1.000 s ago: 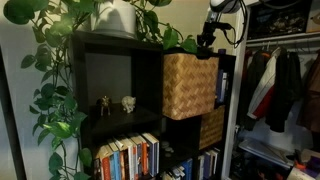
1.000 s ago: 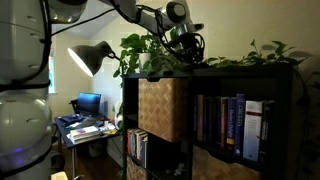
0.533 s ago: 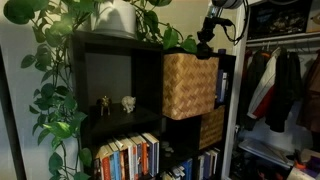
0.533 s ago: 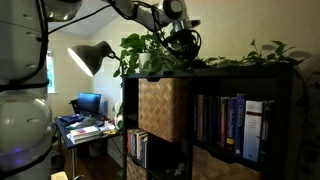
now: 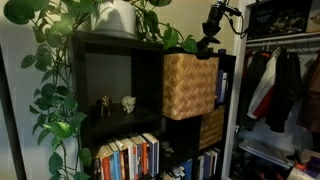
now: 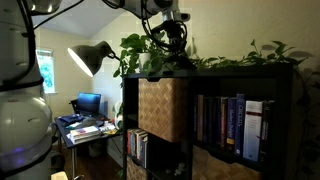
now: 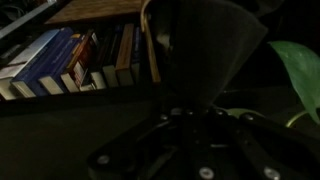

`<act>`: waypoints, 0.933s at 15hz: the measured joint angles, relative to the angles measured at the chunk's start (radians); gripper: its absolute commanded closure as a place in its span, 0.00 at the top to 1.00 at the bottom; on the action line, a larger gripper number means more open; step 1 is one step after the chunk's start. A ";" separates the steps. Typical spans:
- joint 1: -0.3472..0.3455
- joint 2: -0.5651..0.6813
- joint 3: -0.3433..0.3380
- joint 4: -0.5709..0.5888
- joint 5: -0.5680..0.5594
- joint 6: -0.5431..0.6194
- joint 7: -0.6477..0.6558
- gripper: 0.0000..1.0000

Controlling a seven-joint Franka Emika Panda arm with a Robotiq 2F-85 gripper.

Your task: Pull out the top brown basket then put the socks in the basket, then push in the basket

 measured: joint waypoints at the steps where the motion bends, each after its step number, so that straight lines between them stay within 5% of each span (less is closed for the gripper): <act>1: 0.000 -0.006 0.005 -0.003 0.001 -0.036 0.003 0.07; 7: 0.010 -0.005 0.042 -0.056 0.003 -0.170 0.065 0.07; 14: 0.024 -0.002 0.067 -0.131 0.019 -0.123 0.112 0.06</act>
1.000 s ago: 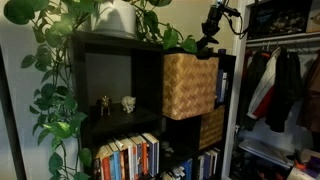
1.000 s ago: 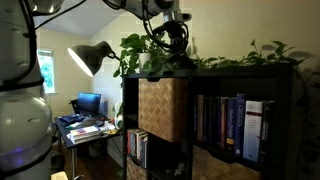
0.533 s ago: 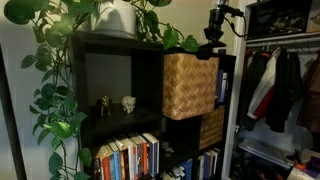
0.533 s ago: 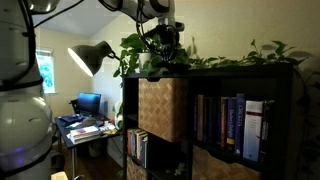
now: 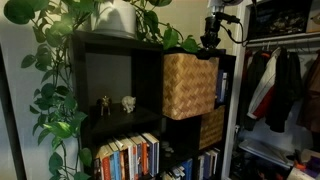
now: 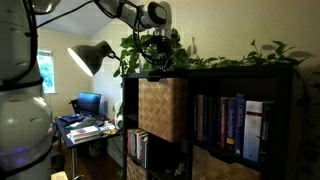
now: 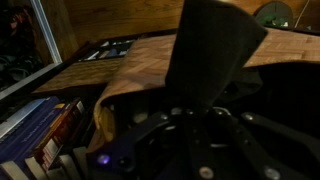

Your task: Pull out the top brown basket then put the socks in the basket, then push in the basket

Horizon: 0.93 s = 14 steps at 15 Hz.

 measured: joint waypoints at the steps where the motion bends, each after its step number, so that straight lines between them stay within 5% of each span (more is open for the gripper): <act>1: 0.001 0.000 0.001 -0.008 0.012 0.019 0.000 0.06; 3: 0.004 0.000 0.001 -0.020 0.041 0.057 0.000 0.26; 6: 0.011 -0.001 0.002 -0.040 0.100 0.129 -0.009 0.39; 7: 0.012 -0.001 0.002 -0.047 0.124 0.155 -0.018 0.58; 14: 0.013 -0.004 -0.003 -0.091 0.240 0.313 -0.131 0.99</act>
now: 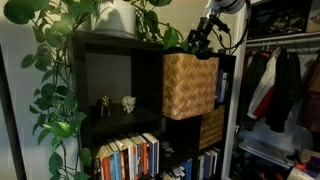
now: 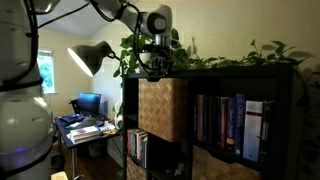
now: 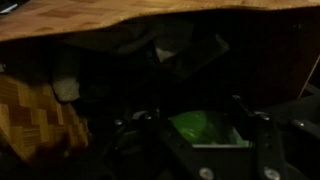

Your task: Pull out the top brown basket then put the socks in the basket, then push in the basket

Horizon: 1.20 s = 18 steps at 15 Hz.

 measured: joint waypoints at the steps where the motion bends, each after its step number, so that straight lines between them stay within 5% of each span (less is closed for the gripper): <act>1: 0.000 -0.002 -0.002 0.000 0.002 0.006 0.000 1.00; 7: -0.003 -0.068 -0.013 0.000 -0.021 -0.018 0.019 1.00; 15: -0.009 -0.158 -0.010 0.003 -0.180 -0.284 0.148 1.00; 18: -0.010 -0.157 -0.009 0.004 -0.180 -0.286 0.147 1.00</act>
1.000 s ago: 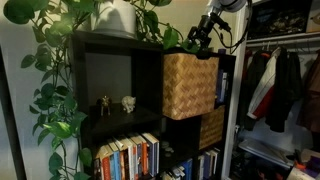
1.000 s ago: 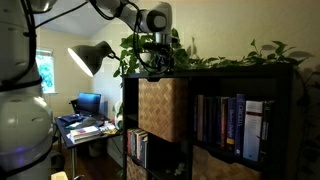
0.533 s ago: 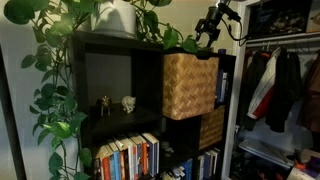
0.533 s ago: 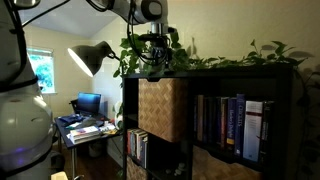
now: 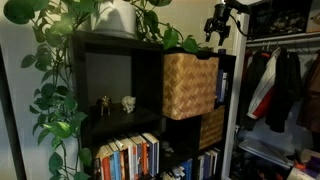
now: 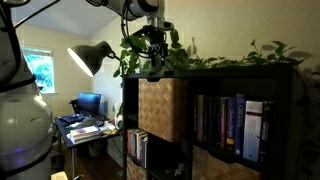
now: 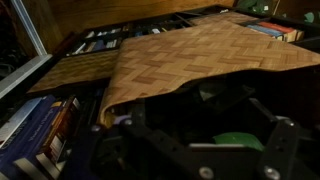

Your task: Pull out the top brown basket then put the socks in the basket, then push in the basket

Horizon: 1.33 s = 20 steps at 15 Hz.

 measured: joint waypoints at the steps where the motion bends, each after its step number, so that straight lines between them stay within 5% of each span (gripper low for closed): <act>1: 0.000 0.004 0.001 0.000 0.000 0.000 0.000 1.00; 9: 0.008 -0.025 0.022 -0.023 0.001 0.005 -0.007 1.00; 10: 0.010 -0.043 0.028 -0.039 0.002 0.005 -0.007 0.75; 20: 0.021 -0.190 0.059 -0.307 0.018 0.128 -0.007 0.13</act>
